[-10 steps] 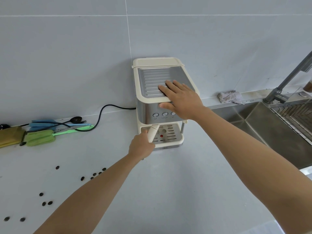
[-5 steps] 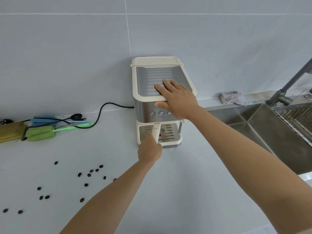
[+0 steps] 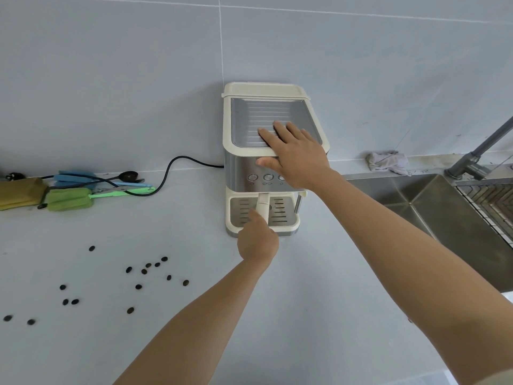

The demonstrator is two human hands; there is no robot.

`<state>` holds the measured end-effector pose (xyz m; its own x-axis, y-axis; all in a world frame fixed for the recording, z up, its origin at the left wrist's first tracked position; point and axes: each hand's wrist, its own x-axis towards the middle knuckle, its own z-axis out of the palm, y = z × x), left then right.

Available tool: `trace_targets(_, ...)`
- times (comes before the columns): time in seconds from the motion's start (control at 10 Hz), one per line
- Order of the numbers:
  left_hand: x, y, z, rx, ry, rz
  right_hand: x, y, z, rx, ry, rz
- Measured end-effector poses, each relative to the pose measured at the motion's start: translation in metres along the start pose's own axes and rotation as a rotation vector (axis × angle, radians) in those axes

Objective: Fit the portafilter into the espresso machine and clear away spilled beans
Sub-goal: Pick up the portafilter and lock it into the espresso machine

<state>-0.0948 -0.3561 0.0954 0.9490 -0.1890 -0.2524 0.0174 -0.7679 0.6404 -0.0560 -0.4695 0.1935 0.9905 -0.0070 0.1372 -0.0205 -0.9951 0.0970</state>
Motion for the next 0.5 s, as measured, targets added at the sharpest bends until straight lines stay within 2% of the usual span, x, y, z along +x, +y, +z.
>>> trace_targets(0.2,-0.0014,-0.0021,0.0002,0.022,-0.008,0.014,-0.0014,-0.0005,-0.0011,-0.004,0.0,-0.001)
trace_targets(0.5,0.0007,-0.0095,-0.0056,0.046,-0.087,0.136,-0.0039,-0.002,-0.0031,0.013,0.007,0.006)
